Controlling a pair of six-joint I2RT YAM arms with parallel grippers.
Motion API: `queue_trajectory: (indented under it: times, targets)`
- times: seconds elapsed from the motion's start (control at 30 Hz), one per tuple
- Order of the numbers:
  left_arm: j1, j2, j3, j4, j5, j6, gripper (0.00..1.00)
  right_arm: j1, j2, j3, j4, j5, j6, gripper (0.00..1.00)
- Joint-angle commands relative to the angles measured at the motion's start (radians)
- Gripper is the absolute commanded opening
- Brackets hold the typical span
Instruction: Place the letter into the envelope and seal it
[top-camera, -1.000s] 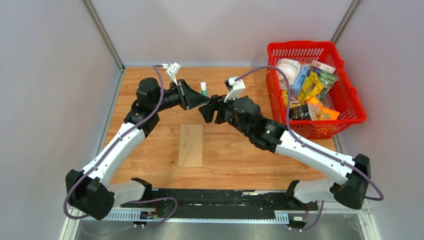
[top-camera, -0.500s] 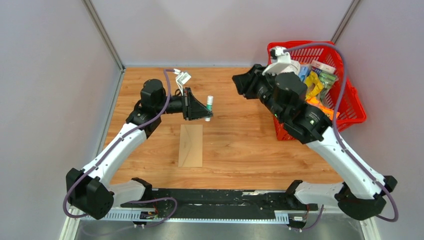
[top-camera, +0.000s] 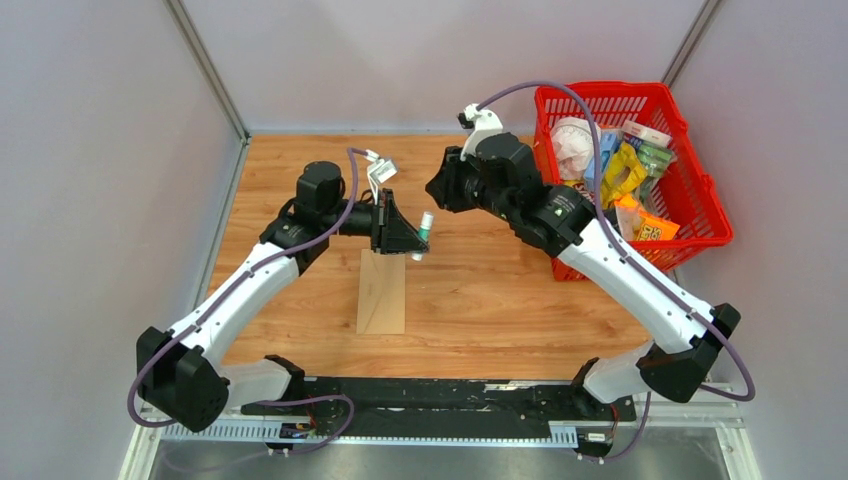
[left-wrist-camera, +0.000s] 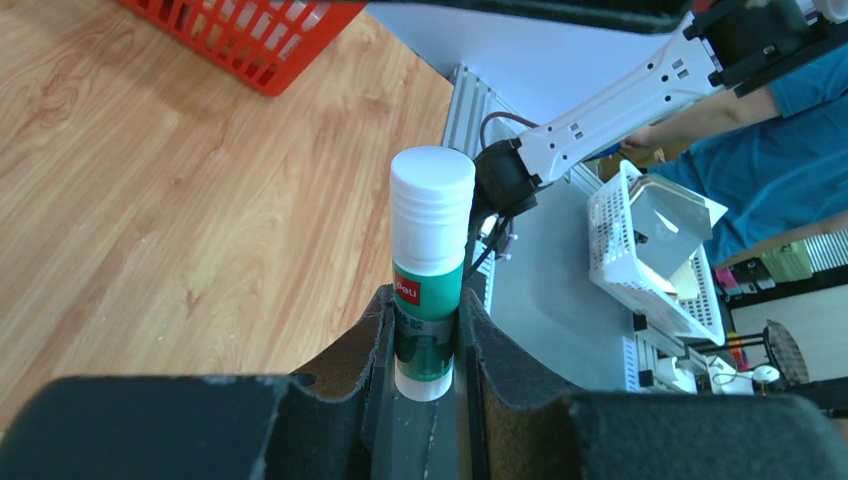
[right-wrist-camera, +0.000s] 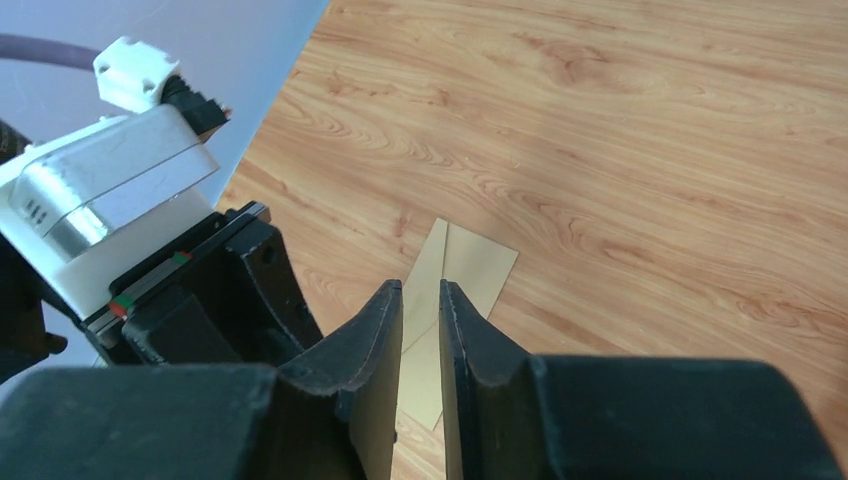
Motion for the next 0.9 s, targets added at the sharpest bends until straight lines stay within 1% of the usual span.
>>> queue_trajectory:
  times: [0.0, 0.33, 0.57, 0.7, 0.87]
  targets:
    - [-0.003, 0.009, 0.058, 0.003, 0.008, 0.044, 0.0, 0.031, -0.021, -0.015, 0.0, -0.042, -0.016, 0.22]
    - [-0.003, 0.015, 0.087, 0.04, -0.056, 0.02, 0.0, 0.102, -0.035, -0.118, -0.012, -0.022, 0.015, 0.19]
    - [-0.003, 0.003, 0.087, 0.084, -0.116, -0.009, 0.0, 0.12, -0.032, -0.128, -0.014, -0.005, 0.059, 0.18]
    - [-0.003, -0.023, 0.069, 0.127, -0.168, -0.022, 0.0, 0.119, -0.02, -0.128, -0.018, -0.017, 0.096, 0.18]
    - [-0.003, -0.041, 0.065, 0.128, -0.216, -0.016, 0.0, 0.119, -0.015, -0.135, -0.008, -0.057, 0.113, 0.18]
